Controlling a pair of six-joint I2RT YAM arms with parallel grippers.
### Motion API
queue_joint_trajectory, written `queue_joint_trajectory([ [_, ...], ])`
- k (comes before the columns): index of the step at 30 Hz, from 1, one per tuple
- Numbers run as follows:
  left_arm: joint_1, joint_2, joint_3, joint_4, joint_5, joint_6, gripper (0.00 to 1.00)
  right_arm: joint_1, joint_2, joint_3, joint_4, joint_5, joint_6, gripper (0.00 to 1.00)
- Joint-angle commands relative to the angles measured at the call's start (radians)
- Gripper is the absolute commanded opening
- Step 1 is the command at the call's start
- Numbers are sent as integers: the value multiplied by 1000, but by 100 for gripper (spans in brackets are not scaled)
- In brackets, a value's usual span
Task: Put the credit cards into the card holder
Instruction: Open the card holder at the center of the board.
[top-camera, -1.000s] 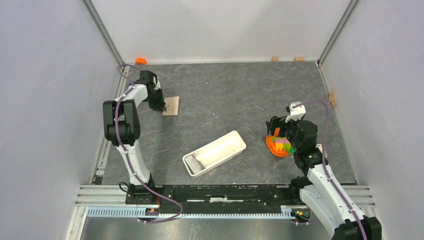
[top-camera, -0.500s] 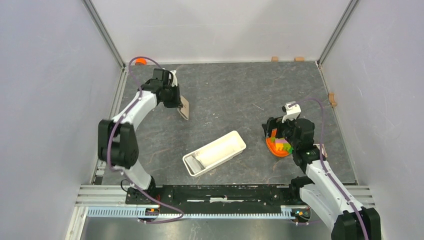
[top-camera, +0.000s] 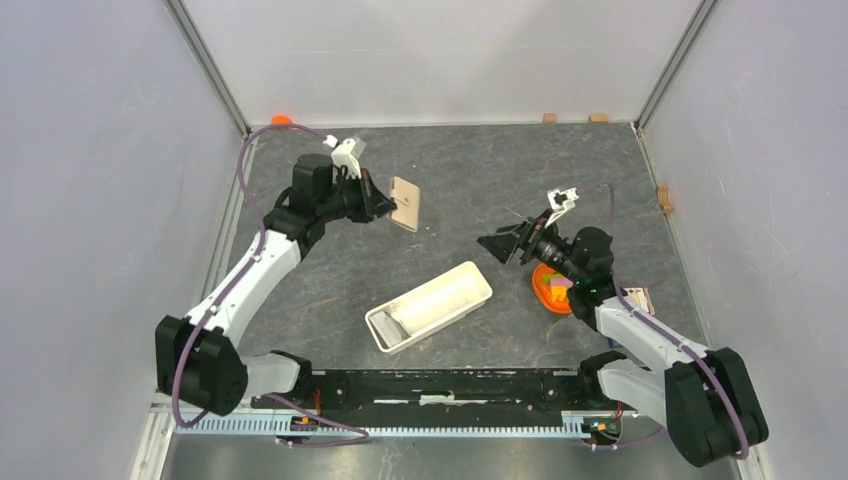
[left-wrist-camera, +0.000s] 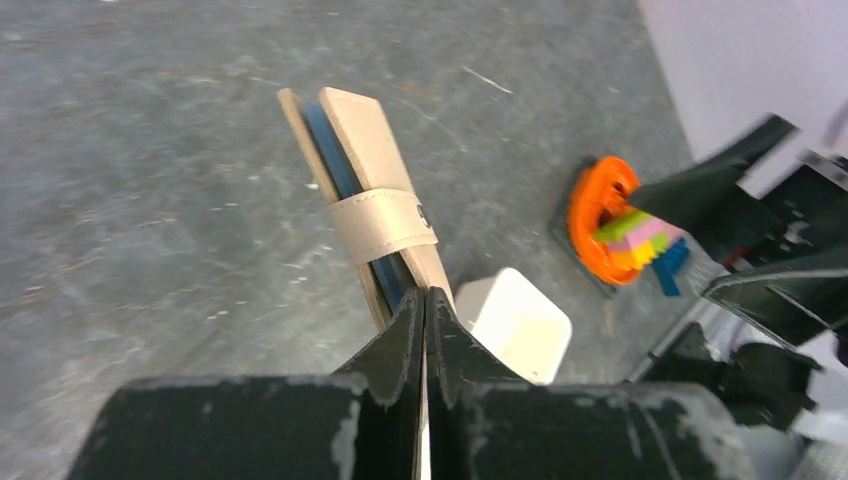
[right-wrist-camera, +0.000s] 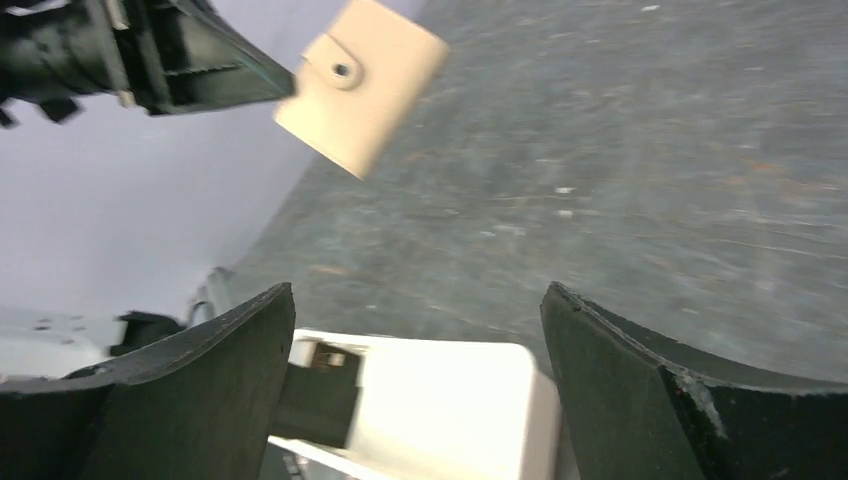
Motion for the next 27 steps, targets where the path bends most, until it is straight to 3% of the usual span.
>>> queue_joint_trajectory([
  [1,-51,-115,-81,210,146,-92,2,104,64,53,299,-30,237,92],
  [7,-114,-201,-164,365,230,-142,2,150,122,106,386,-43,323,89],
  [13,-176,-227,-198,481,302,-197,2,171,142,132,436,-65,355,95],
  [20,-222,-246,-224,559,340,-218,2,180,153,149,450,-77,372,90],
  [23,-237,-231,-225,559,346,-216,2,181,153,146,500,-85,392,86],
  [27,-246,-205,-216,527,334,-204,2,181,141,138,578,-83,415,65],
])
